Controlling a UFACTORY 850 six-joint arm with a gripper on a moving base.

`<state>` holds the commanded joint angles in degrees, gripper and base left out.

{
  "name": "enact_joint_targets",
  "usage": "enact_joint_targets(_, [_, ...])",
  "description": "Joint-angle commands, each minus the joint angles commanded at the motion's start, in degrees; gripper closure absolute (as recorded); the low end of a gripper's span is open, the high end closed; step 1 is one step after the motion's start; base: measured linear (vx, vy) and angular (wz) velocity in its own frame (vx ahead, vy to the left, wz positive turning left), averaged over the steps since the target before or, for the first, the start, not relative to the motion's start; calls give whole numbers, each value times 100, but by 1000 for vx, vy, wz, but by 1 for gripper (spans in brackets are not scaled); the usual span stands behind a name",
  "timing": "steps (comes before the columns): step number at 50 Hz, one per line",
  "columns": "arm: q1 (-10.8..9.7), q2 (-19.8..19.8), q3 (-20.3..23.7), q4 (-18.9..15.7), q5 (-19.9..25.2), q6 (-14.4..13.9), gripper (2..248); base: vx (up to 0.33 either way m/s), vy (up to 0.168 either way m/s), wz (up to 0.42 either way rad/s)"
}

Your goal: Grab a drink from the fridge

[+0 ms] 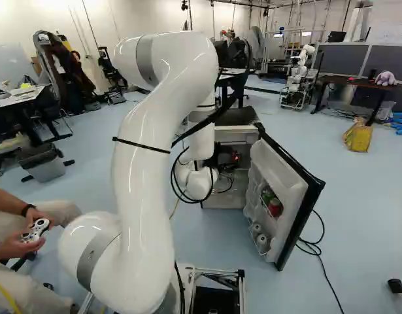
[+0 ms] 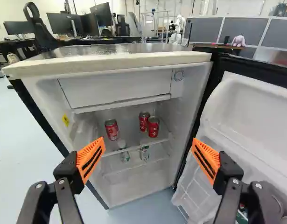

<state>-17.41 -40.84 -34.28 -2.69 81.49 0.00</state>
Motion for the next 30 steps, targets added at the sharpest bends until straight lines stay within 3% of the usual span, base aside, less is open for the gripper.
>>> enact_joint_targets(30, [26, -647, -421, 0, 0, 0, 3, 0, 0, 0])
